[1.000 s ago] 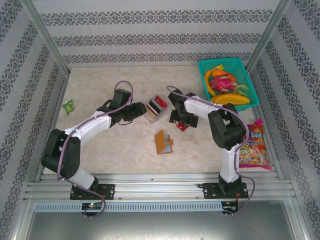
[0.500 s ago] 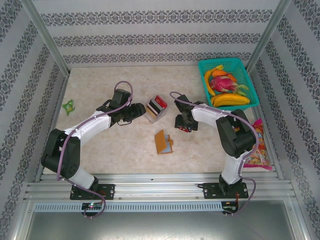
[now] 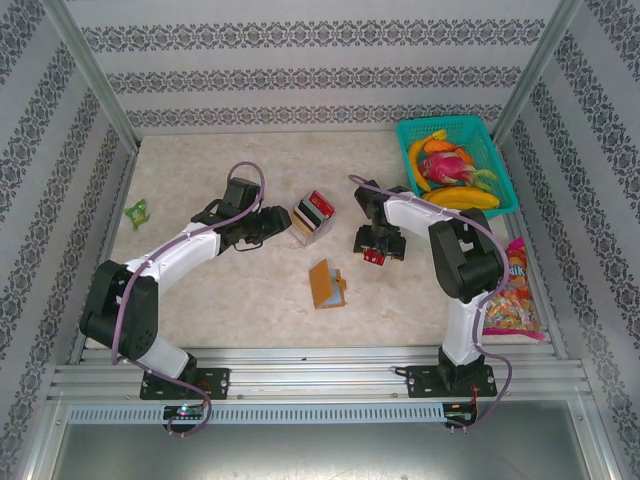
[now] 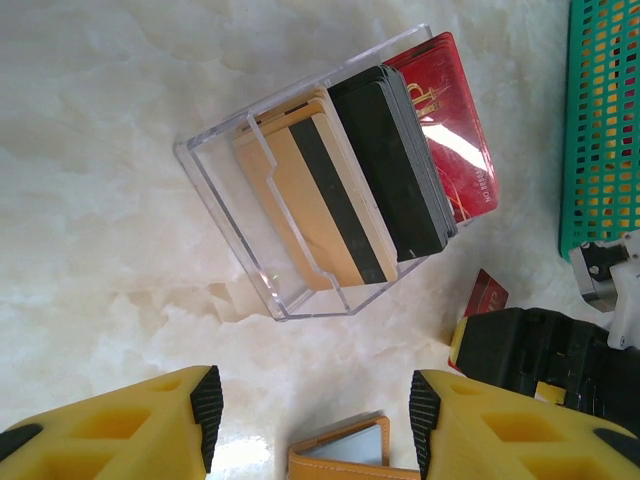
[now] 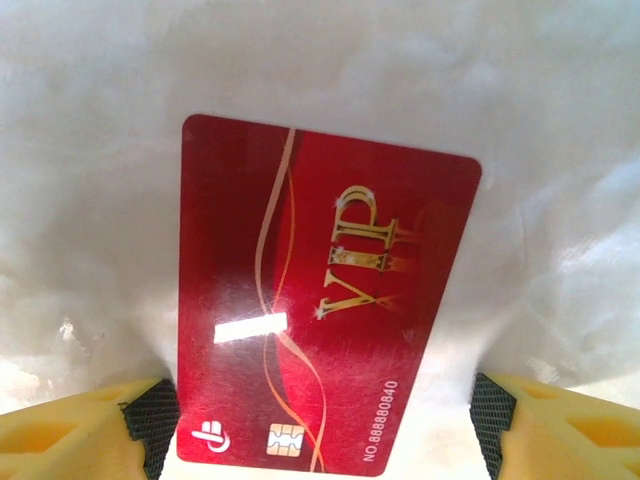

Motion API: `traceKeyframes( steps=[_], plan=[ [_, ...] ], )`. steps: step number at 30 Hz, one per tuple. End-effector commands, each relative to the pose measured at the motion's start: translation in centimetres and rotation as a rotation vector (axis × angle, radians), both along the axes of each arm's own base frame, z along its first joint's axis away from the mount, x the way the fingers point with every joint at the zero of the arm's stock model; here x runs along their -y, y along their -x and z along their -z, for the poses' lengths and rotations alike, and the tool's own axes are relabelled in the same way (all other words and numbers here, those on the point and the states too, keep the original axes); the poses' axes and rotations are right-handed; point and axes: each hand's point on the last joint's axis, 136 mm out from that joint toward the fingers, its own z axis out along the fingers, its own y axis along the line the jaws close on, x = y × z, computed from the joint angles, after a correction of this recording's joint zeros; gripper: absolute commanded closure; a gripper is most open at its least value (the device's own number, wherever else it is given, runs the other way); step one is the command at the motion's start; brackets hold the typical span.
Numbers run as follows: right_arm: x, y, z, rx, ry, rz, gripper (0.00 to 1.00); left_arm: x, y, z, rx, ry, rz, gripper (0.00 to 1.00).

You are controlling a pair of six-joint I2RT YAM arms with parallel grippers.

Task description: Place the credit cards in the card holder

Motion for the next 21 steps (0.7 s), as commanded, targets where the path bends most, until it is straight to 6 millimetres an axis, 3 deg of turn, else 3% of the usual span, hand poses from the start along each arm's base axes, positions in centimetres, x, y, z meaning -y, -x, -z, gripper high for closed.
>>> traceKeyframes(
  steps=[1,6,12,21],
  plan=[
    [-1.5,0.5,2.2,-0.049,0.003,0.036,0.20,-0.2,-0.3,-1.2,0.016,-0.004,0.015,0.45],
    [-1.3,1.5,3.7,-0.074,-0.016,0.081,0.29,0.0,-0.4,-1.3,0.021,0.002,0.024,0.45],
    [-0.9,2.2,4.6,-0.087,-0.020,0.096,0.32,0.0,-0.3,-1.0,0.012,0.007,0.023,0.45],
    [-0.9,1.7,4.0,-0.056,-0.012,0.053,0.37,0.0,-0.4,-1.1,0.013,0.008,0.020,0.45]
  ],
)
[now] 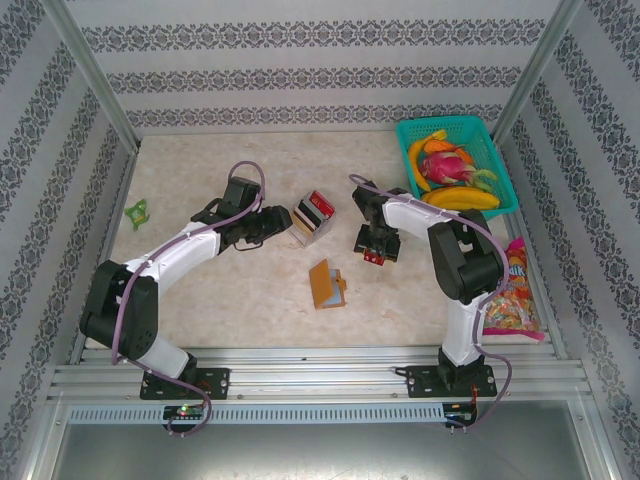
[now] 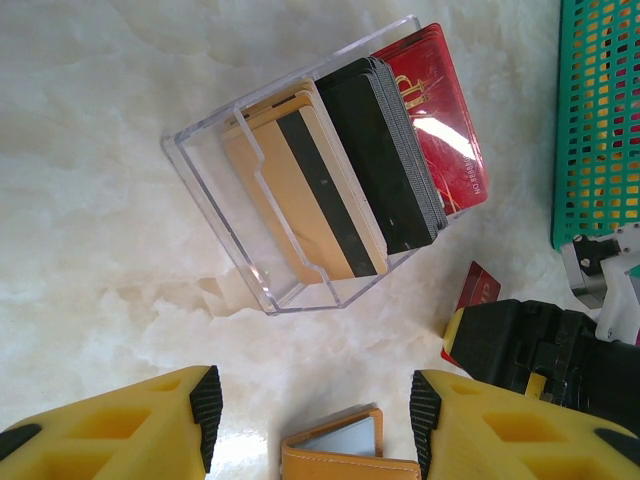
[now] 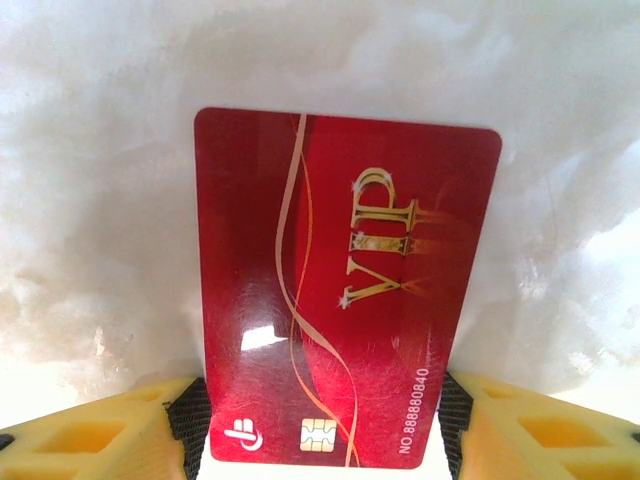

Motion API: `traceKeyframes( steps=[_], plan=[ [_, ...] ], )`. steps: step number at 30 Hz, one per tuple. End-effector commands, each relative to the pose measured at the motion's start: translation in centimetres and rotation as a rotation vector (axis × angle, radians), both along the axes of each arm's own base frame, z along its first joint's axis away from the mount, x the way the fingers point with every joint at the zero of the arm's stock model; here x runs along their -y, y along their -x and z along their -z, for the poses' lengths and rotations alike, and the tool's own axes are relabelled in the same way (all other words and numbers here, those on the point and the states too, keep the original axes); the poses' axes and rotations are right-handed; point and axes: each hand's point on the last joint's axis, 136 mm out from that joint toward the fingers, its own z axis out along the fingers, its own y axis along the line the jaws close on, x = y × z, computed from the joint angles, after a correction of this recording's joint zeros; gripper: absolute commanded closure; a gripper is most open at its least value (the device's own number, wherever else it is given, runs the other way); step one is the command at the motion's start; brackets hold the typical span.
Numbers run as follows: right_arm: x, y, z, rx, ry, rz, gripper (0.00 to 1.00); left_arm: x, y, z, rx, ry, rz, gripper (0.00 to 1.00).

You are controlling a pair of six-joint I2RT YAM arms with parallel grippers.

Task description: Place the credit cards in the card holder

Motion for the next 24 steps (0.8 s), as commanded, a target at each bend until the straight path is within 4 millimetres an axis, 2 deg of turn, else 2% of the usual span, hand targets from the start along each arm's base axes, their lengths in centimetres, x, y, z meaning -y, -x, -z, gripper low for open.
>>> traceKeyframes(
  steps=[1,6,24],
  plan=[
    [-0.4,1.5,3.5,-0.066,0.012,-0.030,0.37,-0.3,-0.5,-0.9,0.015,-0.003,0.005,0.44],
    [-0.4,0.9,2.1,-0.042,0.035,-0.085,0.40,-0.3,-0.5,-1.0,0.017,-0.001,0.007,0.44],
    [-0.5,0.4,-1.9,0.026,0.039,-0.187,0.39,-0.2,-0.6,-1.6,0.024,0.002,0.009,0.44]
  ],
)
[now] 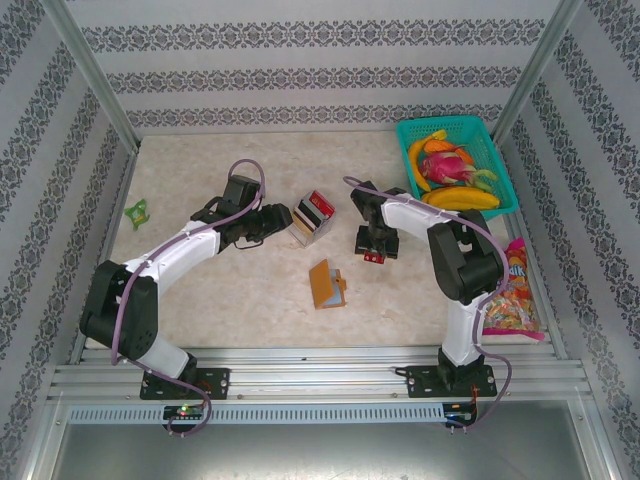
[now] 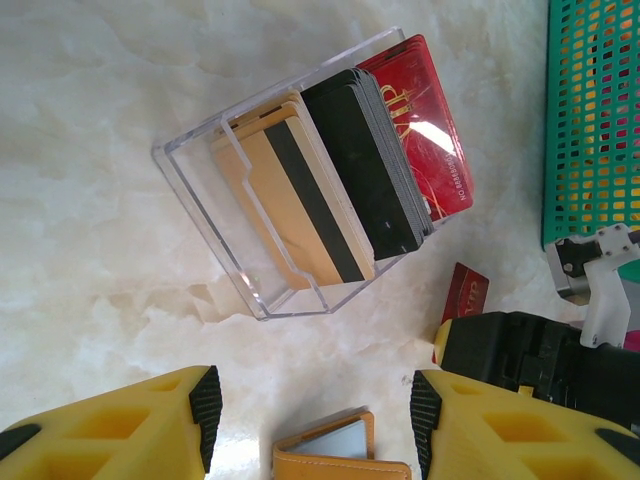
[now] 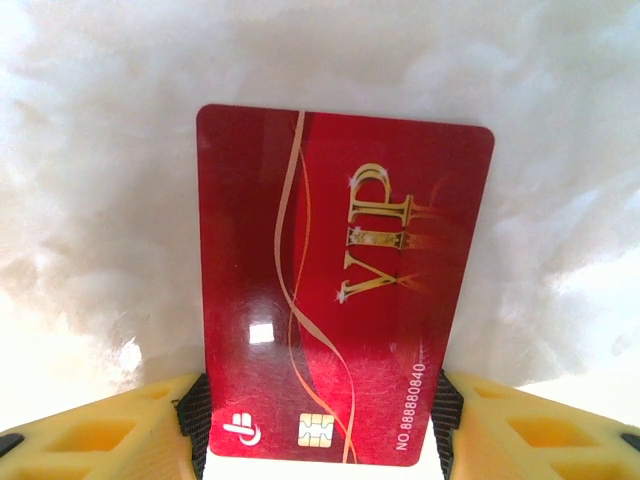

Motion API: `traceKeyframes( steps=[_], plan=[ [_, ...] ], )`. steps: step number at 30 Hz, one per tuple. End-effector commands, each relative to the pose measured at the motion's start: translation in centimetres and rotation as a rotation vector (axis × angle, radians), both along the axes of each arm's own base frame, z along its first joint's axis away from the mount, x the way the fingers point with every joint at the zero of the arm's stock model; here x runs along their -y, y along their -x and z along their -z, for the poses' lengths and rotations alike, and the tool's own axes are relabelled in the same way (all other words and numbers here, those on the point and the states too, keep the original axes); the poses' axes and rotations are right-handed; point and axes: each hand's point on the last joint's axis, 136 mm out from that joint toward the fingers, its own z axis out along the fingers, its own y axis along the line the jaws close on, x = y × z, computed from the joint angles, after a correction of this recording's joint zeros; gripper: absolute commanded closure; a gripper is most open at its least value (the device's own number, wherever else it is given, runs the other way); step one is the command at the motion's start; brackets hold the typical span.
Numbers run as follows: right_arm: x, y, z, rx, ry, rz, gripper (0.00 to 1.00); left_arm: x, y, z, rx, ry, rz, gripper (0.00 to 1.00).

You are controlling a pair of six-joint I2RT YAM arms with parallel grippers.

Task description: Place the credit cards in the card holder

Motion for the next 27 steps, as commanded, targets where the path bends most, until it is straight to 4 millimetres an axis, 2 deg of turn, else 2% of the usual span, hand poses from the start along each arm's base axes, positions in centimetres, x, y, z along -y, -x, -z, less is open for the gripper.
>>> traceKeyframes(
  steps=[1,10,13,20,24,27],
  plan=[
    [-0.5,0.5,-1.5,0.011,0.008,-0.052,0.39,-0.4,-0.3,-0.9,0.011,-0.004,0.007,0.44],
    [-0.9,1.1,-2.7,0.030,-0.008,-0.089,0.38,0.0,-0.5,-1.6,0.022,0.019,0.017,0.44],
    [-1.8,1.4,-3.3,0.046,-0.047,-0.118,0.38,0.7,-0.7,-2.1,0.031,0.048,0.038,0.44],
    [-4.2,2.0,-5.6,0.107,-0.119,-0.220,0.38,4.2,-1.9,-4.5,0.027,0.167,0.168,0.42],
    [-5.2,2.7,-7.4,0.147,-0.154,-0.259,0.38,6.8,-2.4,-4.8,-0.020,0.235,0.261,0.42],
    [-5.7,3.1,-8.7,0.186,-0.188,-0.269,0.38,7.8,-2.8,-4.6,-0.054,0.297,0.263,0.43]
  ],
)
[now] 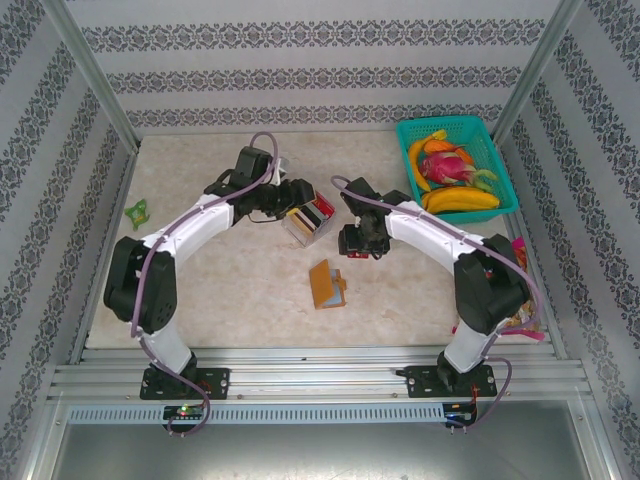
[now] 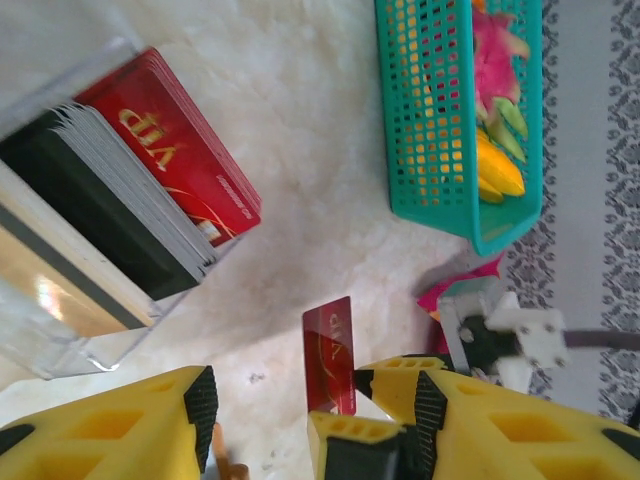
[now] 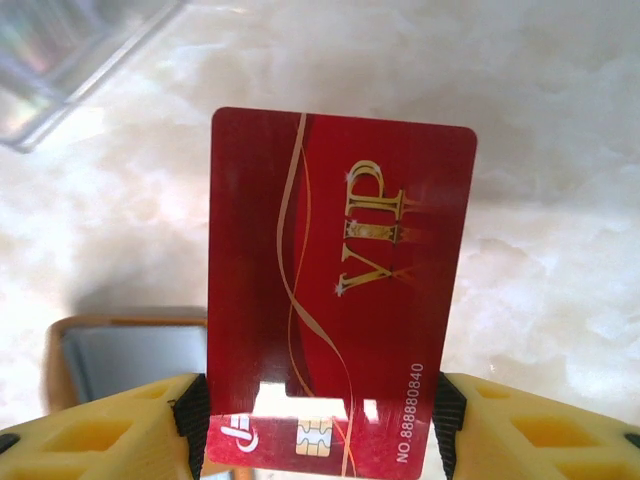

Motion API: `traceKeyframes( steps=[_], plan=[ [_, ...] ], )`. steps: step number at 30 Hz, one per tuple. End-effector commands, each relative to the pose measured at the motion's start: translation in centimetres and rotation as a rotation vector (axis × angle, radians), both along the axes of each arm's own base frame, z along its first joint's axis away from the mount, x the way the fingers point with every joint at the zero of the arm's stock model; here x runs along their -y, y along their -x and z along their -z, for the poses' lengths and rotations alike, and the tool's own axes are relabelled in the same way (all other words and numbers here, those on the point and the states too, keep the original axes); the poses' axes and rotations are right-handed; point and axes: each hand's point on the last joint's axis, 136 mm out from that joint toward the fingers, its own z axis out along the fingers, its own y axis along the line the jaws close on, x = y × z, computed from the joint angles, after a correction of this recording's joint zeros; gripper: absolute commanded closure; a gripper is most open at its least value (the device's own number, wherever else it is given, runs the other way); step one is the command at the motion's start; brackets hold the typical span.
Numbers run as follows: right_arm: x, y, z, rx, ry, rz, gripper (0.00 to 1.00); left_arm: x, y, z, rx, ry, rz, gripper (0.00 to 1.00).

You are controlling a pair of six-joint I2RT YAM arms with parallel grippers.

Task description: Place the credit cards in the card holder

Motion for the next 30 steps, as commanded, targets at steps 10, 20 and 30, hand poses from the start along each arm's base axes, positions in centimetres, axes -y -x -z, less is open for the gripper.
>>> traceKeyframes(
  steps=[10,20,30],
  plan=[
    [-0.4,1.2,-0.9,0.027,-0.032,-0.031,0.34,3.2,0.9,2.2,-0.134,0.025,0.048,0.43],
    [-2.4,-0.8,4.7,-0.092,-0.042,0.176,0.21,-5.0,1.1,2.8,-0.083,-0.080,-0.251,0.43],
    [-4.0,-1.0,6.7,-0.126,-0.015,0.228,0.14,-6.5,1.9,3.9,-0.109,-0.067,-0.248,0.42]
  ],
)
